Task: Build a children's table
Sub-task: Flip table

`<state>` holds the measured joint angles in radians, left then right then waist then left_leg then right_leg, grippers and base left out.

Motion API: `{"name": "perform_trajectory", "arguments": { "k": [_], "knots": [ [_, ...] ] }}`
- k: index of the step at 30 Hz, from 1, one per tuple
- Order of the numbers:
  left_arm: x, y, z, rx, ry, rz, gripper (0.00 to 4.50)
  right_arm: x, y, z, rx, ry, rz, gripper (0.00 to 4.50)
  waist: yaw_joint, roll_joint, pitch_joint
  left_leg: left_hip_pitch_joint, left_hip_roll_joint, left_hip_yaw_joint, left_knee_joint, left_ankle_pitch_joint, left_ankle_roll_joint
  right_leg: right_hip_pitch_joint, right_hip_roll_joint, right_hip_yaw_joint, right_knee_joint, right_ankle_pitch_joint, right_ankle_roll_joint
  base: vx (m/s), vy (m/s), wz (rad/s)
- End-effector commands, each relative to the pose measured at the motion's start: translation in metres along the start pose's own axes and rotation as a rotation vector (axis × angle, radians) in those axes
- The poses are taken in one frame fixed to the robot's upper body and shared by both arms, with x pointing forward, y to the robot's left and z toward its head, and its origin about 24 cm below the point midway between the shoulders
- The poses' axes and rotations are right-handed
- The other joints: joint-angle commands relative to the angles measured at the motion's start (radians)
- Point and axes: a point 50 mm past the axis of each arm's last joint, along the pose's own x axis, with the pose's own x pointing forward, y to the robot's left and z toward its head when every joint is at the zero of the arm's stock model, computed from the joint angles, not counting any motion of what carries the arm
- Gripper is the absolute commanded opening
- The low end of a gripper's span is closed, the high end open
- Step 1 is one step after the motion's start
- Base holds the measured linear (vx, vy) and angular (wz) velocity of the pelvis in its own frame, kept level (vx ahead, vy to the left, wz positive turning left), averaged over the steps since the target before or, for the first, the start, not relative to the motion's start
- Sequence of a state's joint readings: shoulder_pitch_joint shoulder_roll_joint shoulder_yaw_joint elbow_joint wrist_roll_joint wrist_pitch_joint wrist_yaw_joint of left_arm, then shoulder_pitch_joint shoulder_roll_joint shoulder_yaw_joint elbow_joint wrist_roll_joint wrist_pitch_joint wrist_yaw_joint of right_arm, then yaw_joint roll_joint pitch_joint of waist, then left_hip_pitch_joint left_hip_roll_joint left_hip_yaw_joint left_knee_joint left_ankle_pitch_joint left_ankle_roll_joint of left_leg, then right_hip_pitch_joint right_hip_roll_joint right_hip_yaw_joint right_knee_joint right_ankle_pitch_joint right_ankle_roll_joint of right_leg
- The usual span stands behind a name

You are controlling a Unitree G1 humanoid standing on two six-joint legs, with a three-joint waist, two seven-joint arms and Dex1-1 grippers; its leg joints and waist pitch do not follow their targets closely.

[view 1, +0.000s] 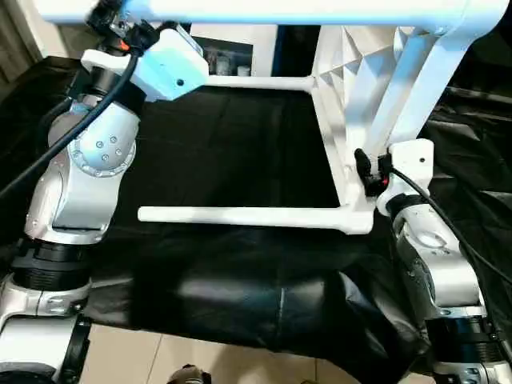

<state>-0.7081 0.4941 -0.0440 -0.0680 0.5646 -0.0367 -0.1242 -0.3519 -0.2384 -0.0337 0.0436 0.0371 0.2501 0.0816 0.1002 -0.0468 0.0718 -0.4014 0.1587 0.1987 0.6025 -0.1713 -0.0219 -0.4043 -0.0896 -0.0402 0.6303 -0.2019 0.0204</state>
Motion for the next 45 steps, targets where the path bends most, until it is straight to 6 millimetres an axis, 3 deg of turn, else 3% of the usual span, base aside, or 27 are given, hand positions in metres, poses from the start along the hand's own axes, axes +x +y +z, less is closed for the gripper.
{"name": "perform_trajectory", "arguments": {
  "k": [1,8,11,12,14,16,18,22,23,24,25,29,31,32,35,36,37,42,45],
  "knots": [
    [0.000,-0.006,0.000,-0.078,0.018,-0.018,2.70,0.002,0.007,0.012,-0.038,-0.068,0.069,2.10,0.007,0.009,-0.079,0.033,0.062,-0.034,-0.073,-0.166,-0.023,0.041,-0.056,0.037,-0.056,0.011,-0.209,0.000,0.000,0.00],
    [-0.007,-0.015,0.001,-0.258,0.071,0.017,2.60,0.004,-0.004,0.021,-0.088,-0.097,0.051,2.05,0.014,0.012,-0.081,0.029,0.061,-0.031,-0.069,-0.138,0.013,0.042,-0.059,0.038,-0.059,-0.013,-0.209,0.000,0.000,0.00],
    [-0.017,-0.015,-0.015,-0.452,0.197,0.105,2.60,0.007,-0.030,0.044,-0.164,-0.151,0.020,2.04,0.017,0.010,-0.082,0.028,0.059,-0.029,-0.065,-0.135,0.031,0.044,-0.059,0.038,-0.062,-0.039,-0.209,0.000,0.000,0.00],
    [-0.020,-0.014,-0.018,-0.479,0.222,0.122,2.60,0.008,-0.035,0.051,-0.173,-0.165,0.015,2.04,0.014,0.005,-0.080,0.026,0.058,-0.027,-0.065,-0.136,0.043,0.046,-0.059,0.036,-0.064,-0.056,-0.214,0.000,0.000,0.00],
    [-0.025,-0.015,-0.026,-0.528,0.273,0.152,2.60,0.009,-0.045,0.067,-0.206,-0.191,0.023,2.02,0.020,0.009,-0.080,0.024,0.056,-0.026,-0.061,-0.129,0.068,0.045,-0.063,0.036,-0.067,-0.106,-0.206,0.000,0.000,0.00],
    [-0.027,-0.015,-0.029,-0.552,0.295,0.165,2.60,0.009,-0.049,0.074,-0.226,-0.201,0.028,1.97,0.025,0.013,-0.079,0.027,0.057,-0.025,-0.060,-0.131,0.077,0.039,-0.060,0.036,-0.070,-0.128,-0.197,0.000,0.000,0.00],
    [-0.031,-0.016,-0.034,-0.582,0.325,0.186,2.60,0.010,-0.056,0.087,-0.276,-0.219,0.049,1.96,0.029,0.007,-0.080,0.028,0.059,-0.026,-0.060,-0.133,0.079,0.039,-0.060,0.033,-0.071,-0.155,-0.185,0.000,0.000,0.00],
    [-0.041,-0.020,-0.042,-0.654,0.404,0.221,2.60,0.013,-0.070,0.125,-0.399,-0.278,0.099,1.94,0.026,0.002,-0.079,0.033,0.063,-0.029,-0.062,-0.178,0.065,0.032,-0.058,0.031,-0.079,-0.218,-0.165,0.000,0.000,0.00],
    [-0.045,-0.024,-0.044,-0.692,0.439,0.217,2.59,0.015,-0.075,0.144,-0.432,-0.313,0.110,1.94,0.021,-0.007,-0.078,0.034,0.064,-0.028,-0.063,-0.196,0.059,0.030,-0.056,0.030,-0.082,-0.232,-0.163,0.000,0.000,0.00],
    [-0.045,-0.024,-0.044,-0.692,0.439,0.217,2.59,0.015,-0.075,0.144,-0.432,-0.313,0.110,1.94,0.019,-0.008,-0.078,0.032,0.063,-0.030,-0.063,-0.200,0.056,0.033,-0.058,0.029,-0.079,-0.238,-0.165,0.000,0.000,0.00],
    [-0.050,-0.033,-0.045,-0.741,0.483,0.193,2.59,0.016,-0.076,0.159,-0.467,-0.342,0.131,1.93,0.025,-0.007,-0.077,0.036,0.064,-0.027,-0.061,-0.211,0.053,0.028,-0.060,0.032,-0.085,-0.251,-0.160,0.000,0.000,0.00],
    [-0.064,-0.055,-0.047,-0.835,0.566,0.129,2.53,0.018,-0.075,0.186,-0.536,-0.400,0.173,1.93,0.023,-0.012,-0.076,0.034,0.065,-0.029,-0.063,-0.226,0.041,0.025,-0.058,0.032,-0.086,-0.252,-0.155,0.000,0.000,0.00],
    [-0.070,-0.062,-0.048,-0.851,0.596,0.115,2.51,0.019,-0.076,0.198,-0.556,-0.426,0.177,1.93,0.020,-0.021,-0.076,0.036,0.066,-0.031,-0.066,-0.259,0.026,0.024,-0.055,0.031,-0.088,-0.253,-0.146,0.000,0.000,0.00],
    [-0.072,-0.064,-0.048,-0.860,0.607,0.111,2.47,0.019,-0.077,0.203,-0.558,-0.434,0.186,1.93,0.020,-0.027,-0.077,0.037,0.067,-0.030,-0.066,-0.266,0.023,0.023,-0.055,0.031,-0.089,-0.254,-0.144,0.000,0.000,0.00],
    [-0.078,-0.072,-0.047,-0.880,0.624,0.089,2.44,0.020,-0.077,0.211,-0.571,-0.450,0.203,1.93,0.020,-0.030,-0.075,0.040,0.069,-0.033,-0.070,-0.304,0.002,0.019,-0.054,0.031,-0.092,-0.266,-0.134,0.000,0.000,0.00],
    [-0.080,-0.074,-0.047,-0.892,0.629,0.083,2.36,0.020,-0.077,0.214,-0.573,-0.456,0.215,1.93,0.019,-0.037,-0.076,0.040,0.071,-0.035,-0.072,-0.322,-0.014,0.020,-0.054,0.030,-0.090,-0.262,-0.126,0.000,0.000,0.00],
    [-0.083,-0.078,-0.046,-0.906,0.634,0.070,2.29,0.020,-0.075,0.217,-0.571,-0.466,0.232,2.46,0.018,-0.041,-0.075,0.041,0.071,-0.034,-0.073,-0.329,-0.019,0.019,-0.054,0.031,-0.092,-0.263,-0.123,0.000,0.000,0.00],
    [-0.096,-0.087,-0.048,-0.923,0.622,0.028,2.16,0.018,-0.068,0.230,-0.542,-0.549,0.279,2.76,0.016,-0.051,-0.078,0.039,0.069,-0.036,-0.075,-0.339,-0.028,0.020,-0.051,0.030,-0.090,-0.228,-0.116,0.000,0.000,0.00],
    [-0.098,-0.088,-0.049,-0.904,0.614,0.013,2.00,0.016,-0.066,0.234,-0.522,-0.587,0.304,2.99,0.015,-0.046,-0.080,0.039,0.071,-0.034,-0.074,-0.309,-0.031,0.019,-0.049,0.032,-0.085,-0.171,-0.124,0.000,0.000,0.00]
  ]
}}
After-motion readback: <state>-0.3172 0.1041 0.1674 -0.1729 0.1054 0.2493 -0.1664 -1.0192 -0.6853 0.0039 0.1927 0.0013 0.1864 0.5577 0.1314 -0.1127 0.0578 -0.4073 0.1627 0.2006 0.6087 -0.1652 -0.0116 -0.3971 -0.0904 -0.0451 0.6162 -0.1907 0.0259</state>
